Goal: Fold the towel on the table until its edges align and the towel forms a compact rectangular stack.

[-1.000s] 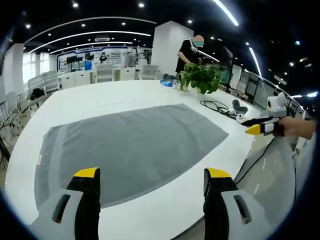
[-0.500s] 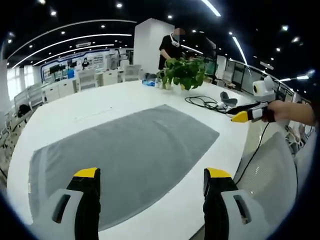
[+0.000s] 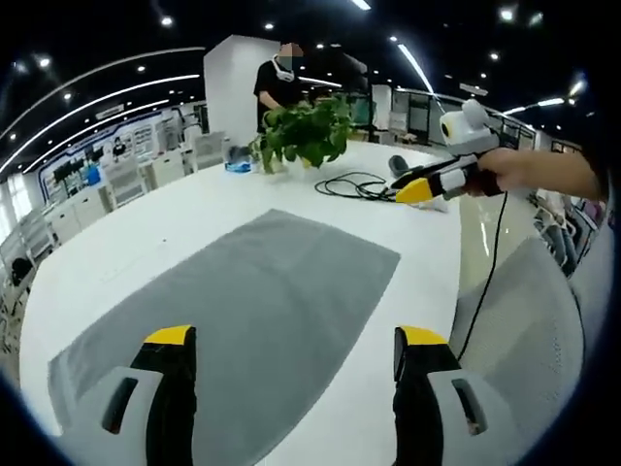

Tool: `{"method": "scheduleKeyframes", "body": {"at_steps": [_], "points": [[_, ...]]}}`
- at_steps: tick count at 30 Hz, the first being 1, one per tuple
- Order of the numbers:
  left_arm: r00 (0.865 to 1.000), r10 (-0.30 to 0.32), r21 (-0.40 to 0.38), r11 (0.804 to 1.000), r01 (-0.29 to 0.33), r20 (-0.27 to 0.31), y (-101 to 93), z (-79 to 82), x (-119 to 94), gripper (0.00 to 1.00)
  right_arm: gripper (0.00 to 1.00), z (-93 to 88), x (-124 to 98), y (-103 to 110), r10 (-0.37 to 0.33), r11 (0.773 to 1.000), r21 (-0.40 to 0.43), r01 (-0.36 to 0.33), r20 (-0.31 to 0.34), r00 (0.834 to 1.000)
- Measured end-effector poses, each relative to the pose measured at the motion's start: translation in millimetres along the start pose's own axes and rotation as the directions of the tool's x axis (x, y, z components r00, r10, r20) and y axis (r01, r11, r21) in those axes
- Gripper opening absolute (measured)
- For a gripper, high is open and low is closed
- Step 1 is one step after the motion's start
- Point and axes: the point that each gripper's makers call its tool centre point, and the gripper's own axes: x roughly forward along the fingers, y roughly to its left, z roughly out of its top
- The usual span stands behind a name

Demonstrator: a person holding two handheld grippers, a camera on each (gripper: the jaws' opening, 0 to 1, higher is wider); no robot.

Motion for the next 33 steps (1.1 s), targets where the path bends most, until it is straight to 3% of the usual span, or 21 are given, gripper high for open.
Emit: {"method": "scheduleKeyframes", "body": {"at_steps": [8,10,14,20,33], "points": [[0.999,-0.052,0.043,0.998,0.052,0.001,-9.9,15.0,31.7,0.82,0.68,17.7,23.9,-26.9,-0.063,0.998,-0.025,0.064,0.017,0.998],[0.997,-0.082,0.066,0.994,0.082,-0.005,-18.1,18.5,42.7,0.81,0.67,21.0,31.7,-35.0,-0.086,0.995,-0.059,0.086,0.013,0.996],[0.992,-0.124,0.122,0.984,0.127,-0.033,-31.5,25.7,64.3,0.78,0.65,28.1,48.6,-44.7,-0.09,0.995,-0.03,0.091,0.03,0.995],[0.98,-0.198,0.192,0.961,0.199,-0.025,-59.7,42.1,92.8,0.75,0.62,30.7,76.8,-56.3,-0.089,0.996,-0.021,0.089,0.022,0.996],[0.948,-0.313,0.173,0.932,0.318,-0.057,-105.0,34.6,145.2,0.73,0.59,22.0,111.6,-80.0,-0.097,0.995,0.016,0.097,-0.004,0.995]]}}
